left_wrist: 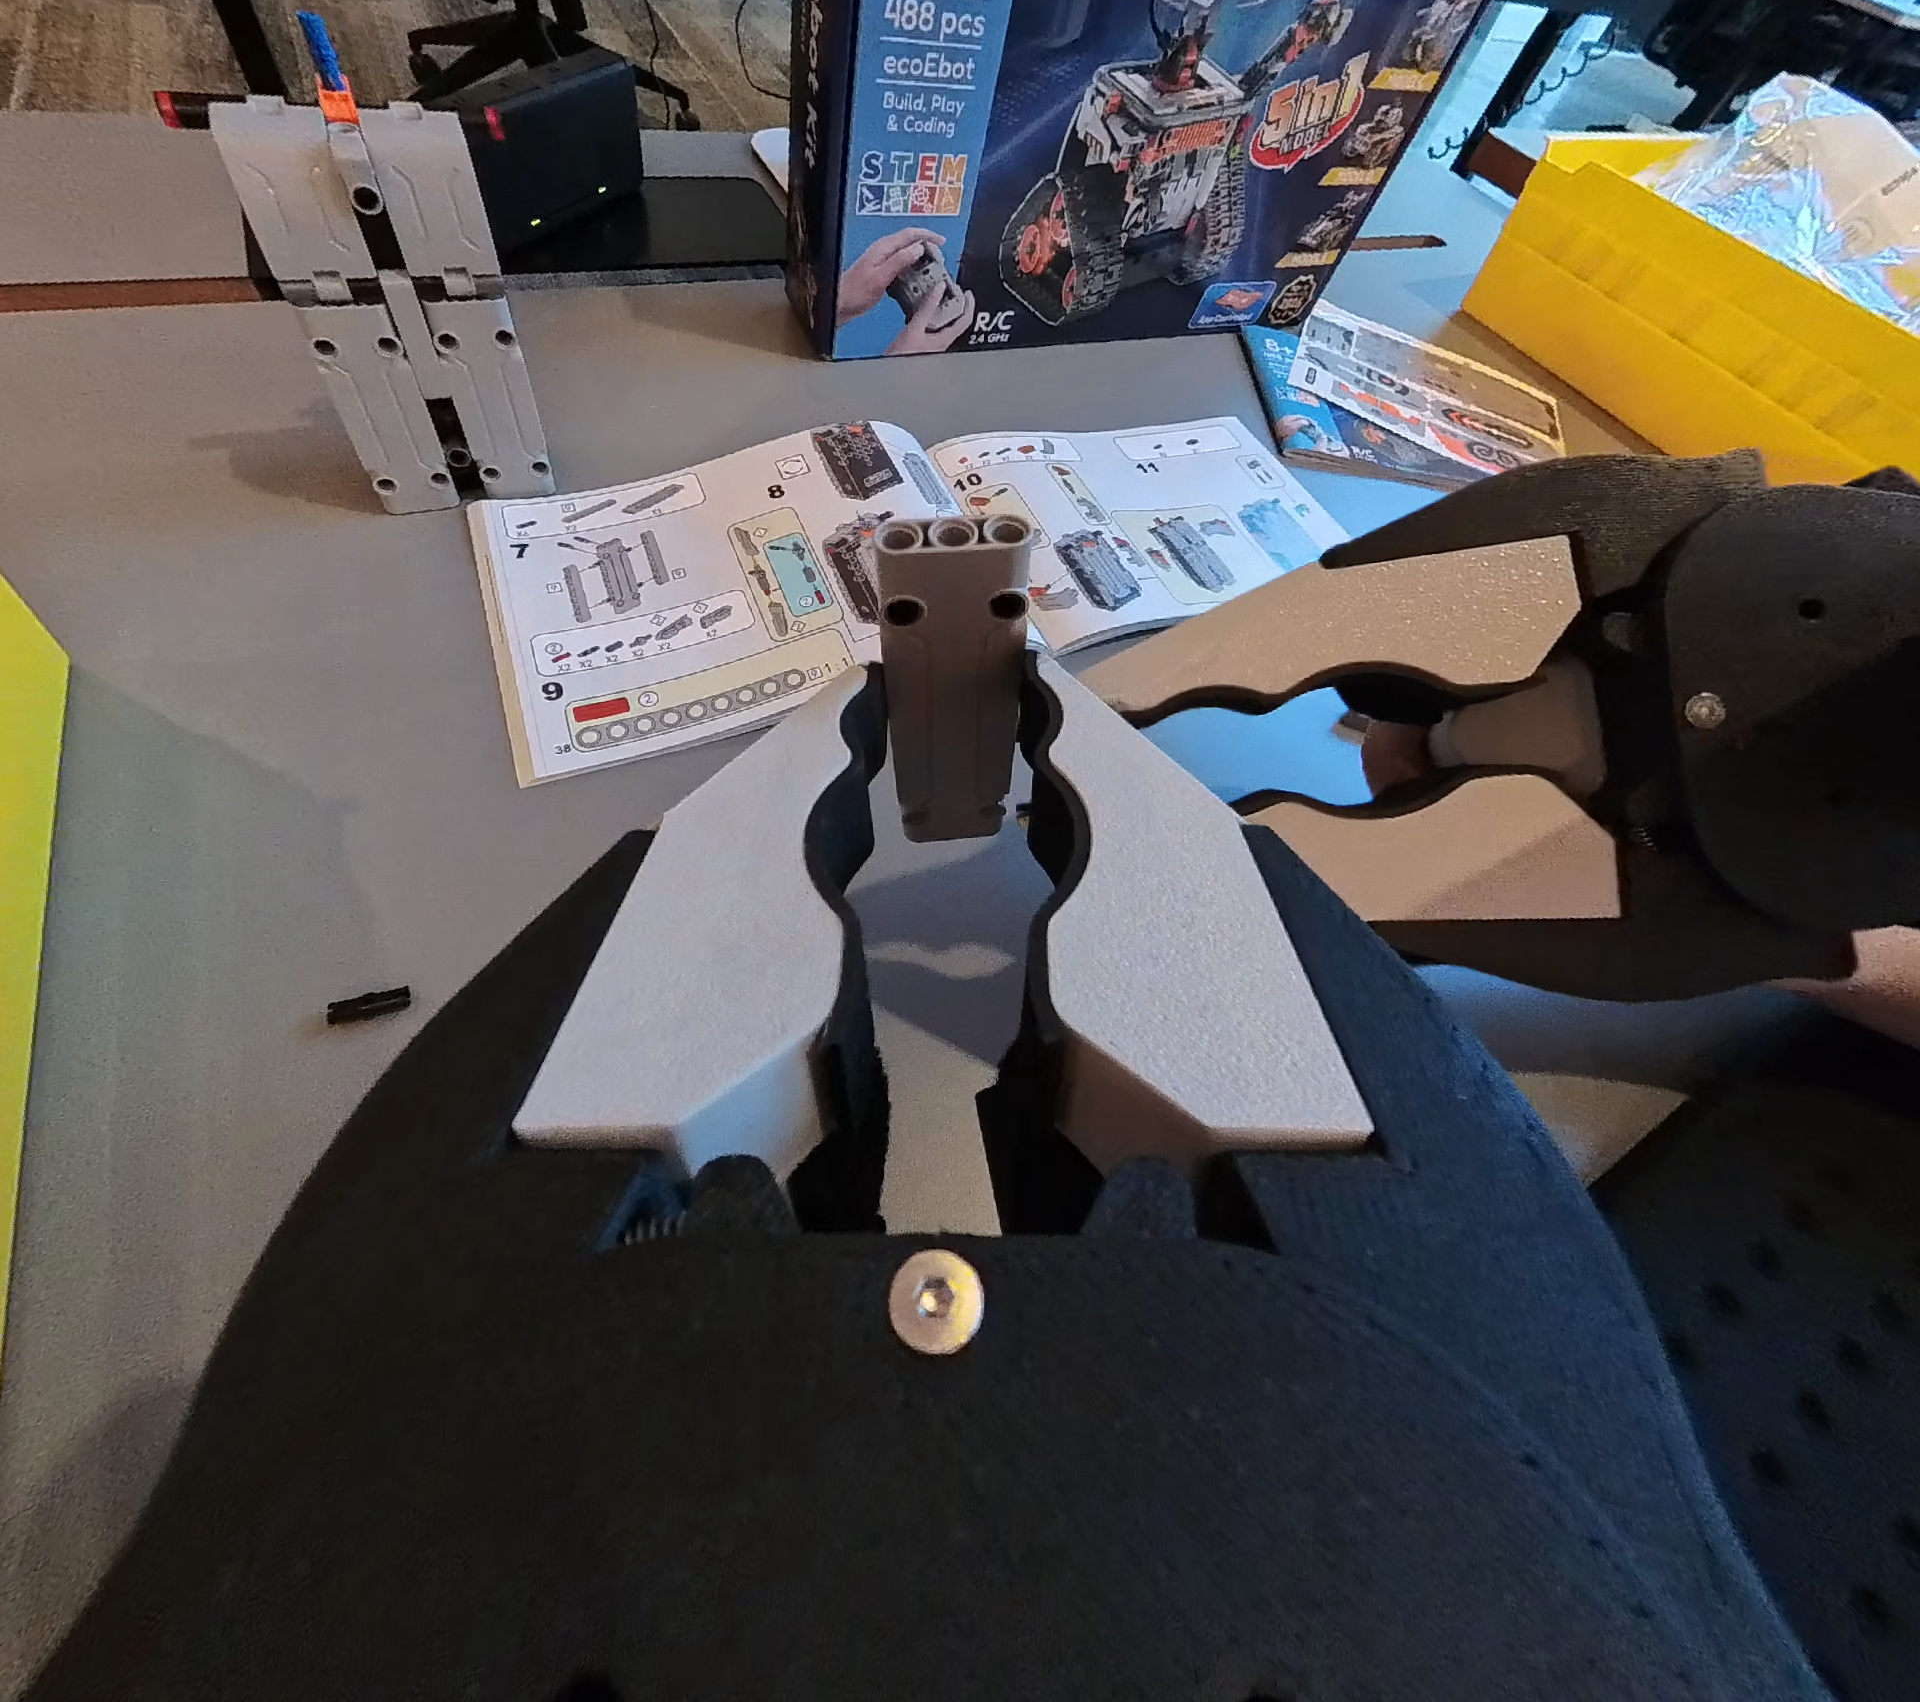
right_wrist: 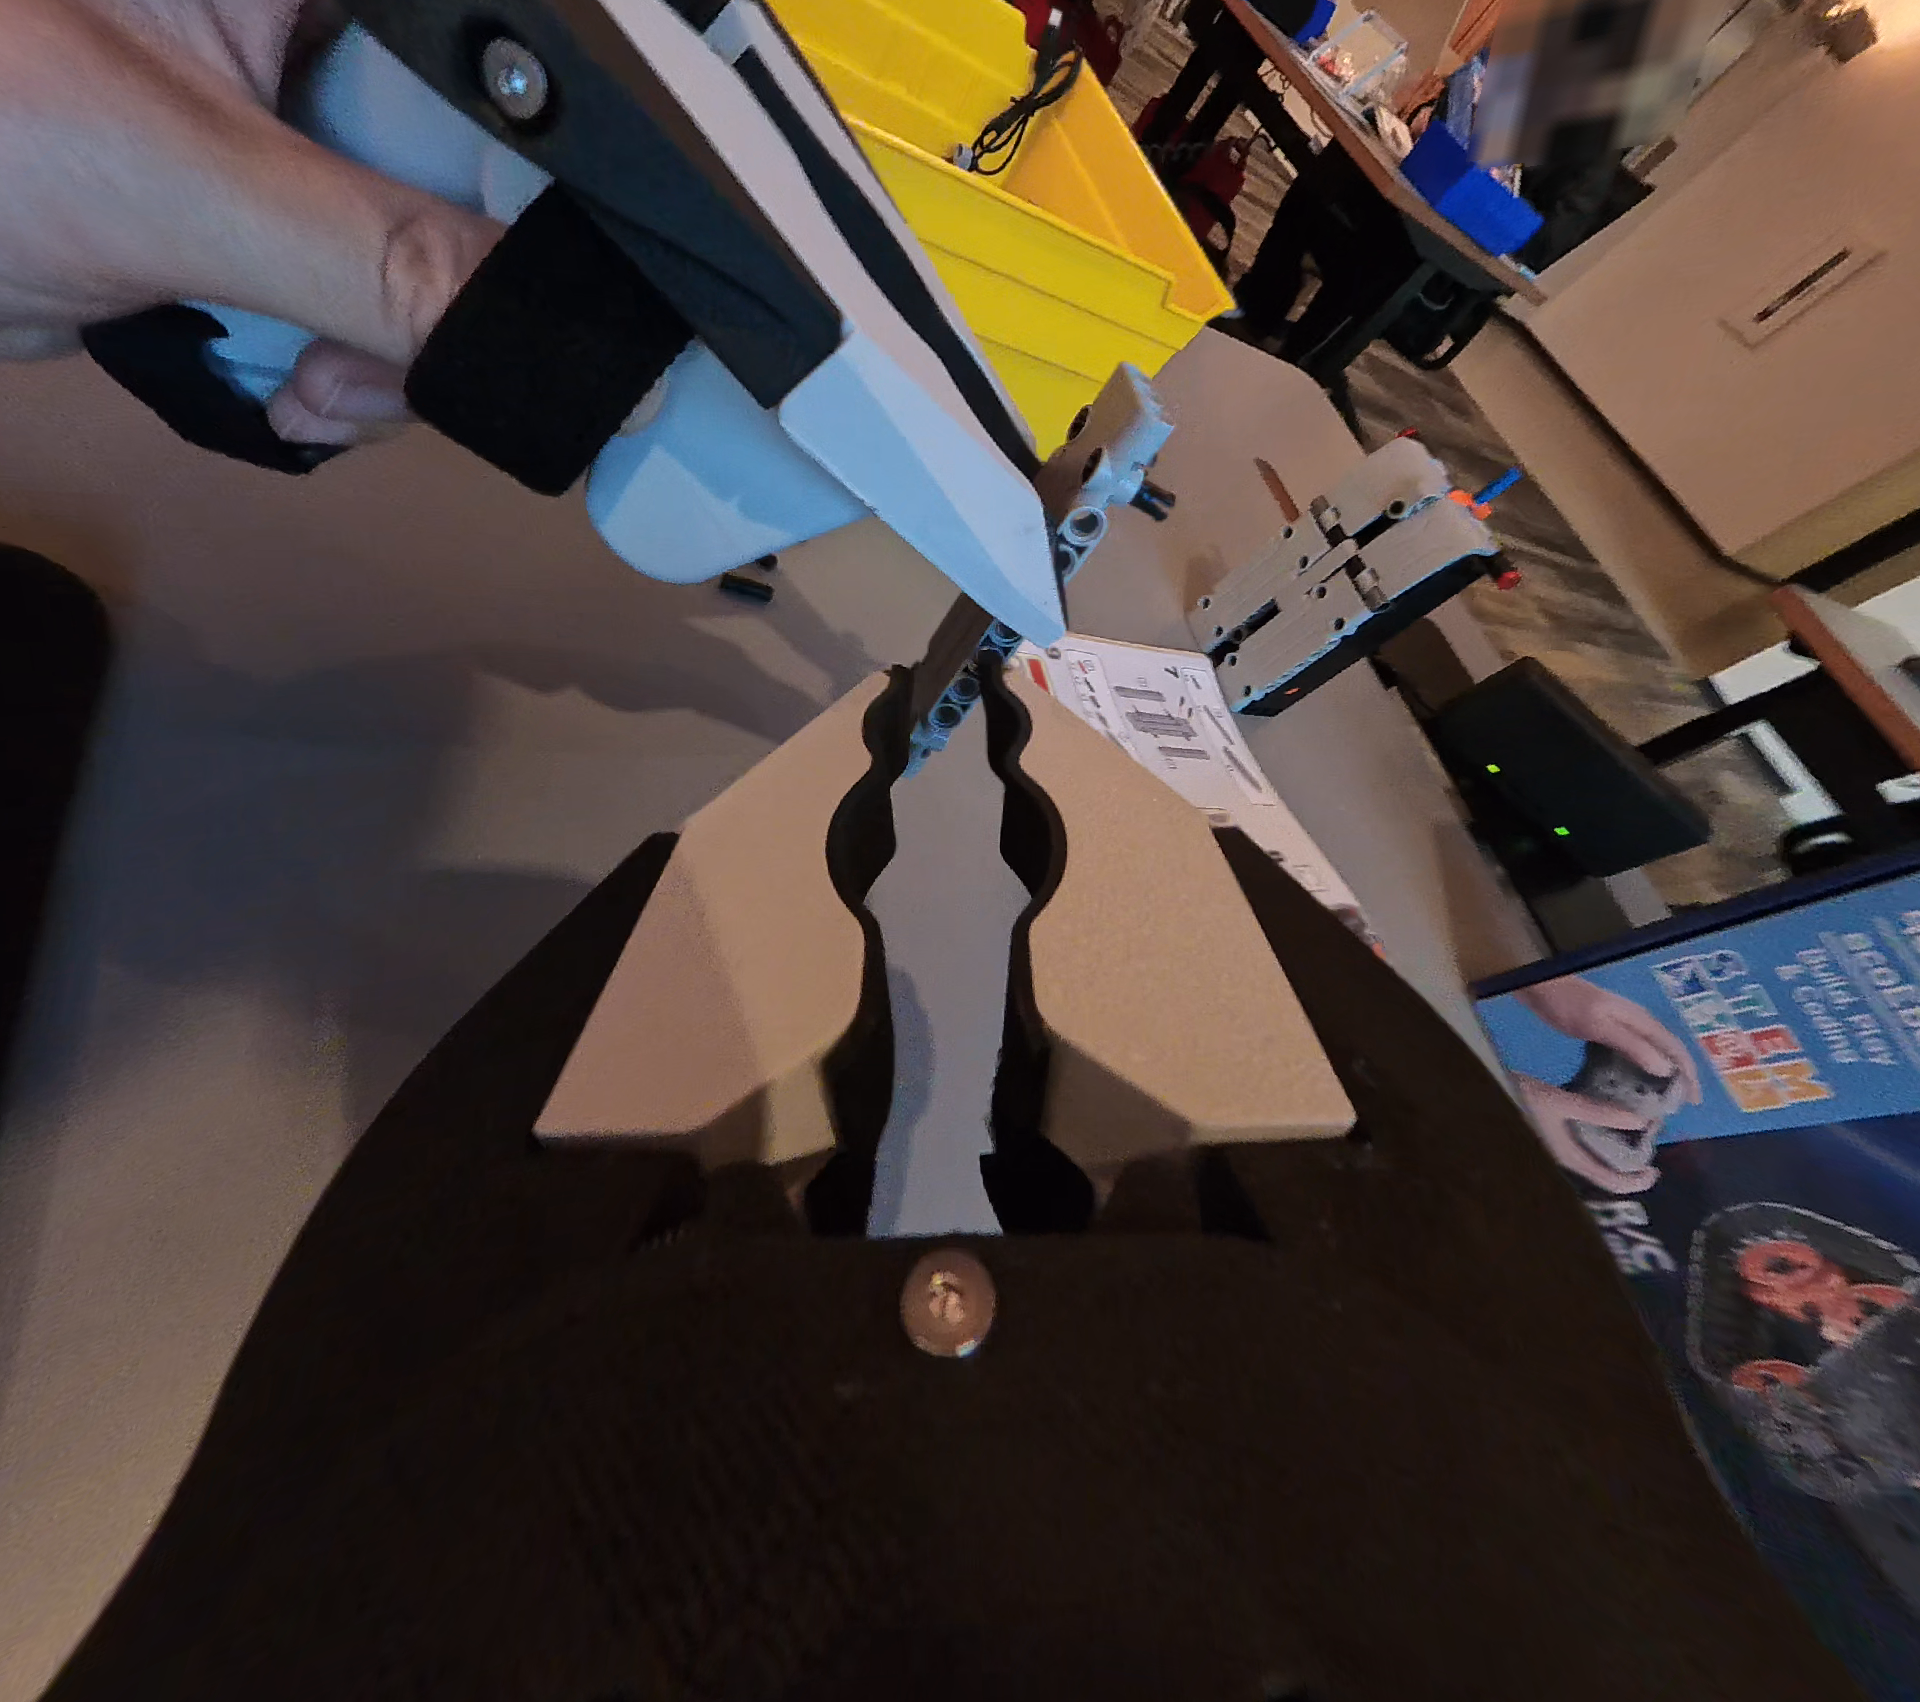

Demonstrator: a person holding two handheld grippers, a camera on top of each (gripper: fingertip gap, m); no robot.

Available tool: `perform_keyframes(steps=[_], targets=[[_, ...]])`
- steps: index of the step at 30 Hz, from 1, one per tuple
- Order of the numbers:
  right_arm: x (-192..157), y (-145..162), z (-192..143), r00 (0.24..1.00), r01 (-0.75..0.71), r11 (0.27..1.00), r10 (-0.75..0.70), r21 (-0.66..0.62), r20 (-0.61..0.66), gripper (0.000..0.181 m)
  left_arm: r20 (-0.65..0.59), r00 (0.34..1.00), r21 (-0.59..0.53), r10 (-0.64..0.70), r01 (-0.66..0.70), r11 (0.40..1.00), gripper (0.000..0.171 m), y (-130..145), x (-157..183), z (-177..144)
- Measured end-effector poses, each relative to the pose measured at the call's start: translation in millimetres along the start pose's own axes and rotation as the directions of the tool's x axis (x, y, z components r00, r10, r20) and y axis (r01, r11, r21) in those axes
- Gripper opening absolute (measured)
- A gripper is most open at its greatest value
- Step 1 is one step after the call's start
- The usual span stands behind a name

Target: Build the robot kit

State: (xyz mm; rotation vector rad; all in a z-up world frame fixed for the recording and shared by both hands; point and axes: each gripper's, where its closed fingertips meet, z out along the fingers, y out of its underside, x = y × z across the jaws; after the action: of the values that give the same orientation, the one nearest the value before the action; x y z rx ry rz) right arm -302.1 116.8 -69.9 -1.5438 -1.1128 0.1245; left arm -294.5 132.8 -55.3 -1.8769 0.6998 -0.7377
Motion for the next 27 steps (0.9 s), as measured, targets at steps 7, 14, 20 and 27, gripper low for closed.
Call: perform_keyframes(steps=[7,14,20,27], targets=[[5.5,1.9,1.0,0.99,-0.142,0.99,0.142,0.013,0.026,0.024,-0.01,1.0,0.027,-0.02,0.02,0.999,0.023,-3.5,-2.6,-2.9],[2.9,7.6,5.1,0.973,-0.226,0.974,0.225,0.008,0.056,0.013,-0.045,0.999,0.046,-0.002,0.004,0.999,0.023,-4.9,13.4,-1.6],[2.3,12.7,5.6,0.933,-0.339,0.941,0.337,-0.01,0.125,0.007,-0.051,0.998,0.032,-0.023,0.024,0.999,0.023,-1.4,13.3,0.0],[10.1,13.4,1.6,0.87,-0.461,0.887,0.456,-0.019,0.188,0.006,-0.064,0.998,0.014,-0.019,0.02,1.0,0.048,-3.9,12.3,-0.1]])
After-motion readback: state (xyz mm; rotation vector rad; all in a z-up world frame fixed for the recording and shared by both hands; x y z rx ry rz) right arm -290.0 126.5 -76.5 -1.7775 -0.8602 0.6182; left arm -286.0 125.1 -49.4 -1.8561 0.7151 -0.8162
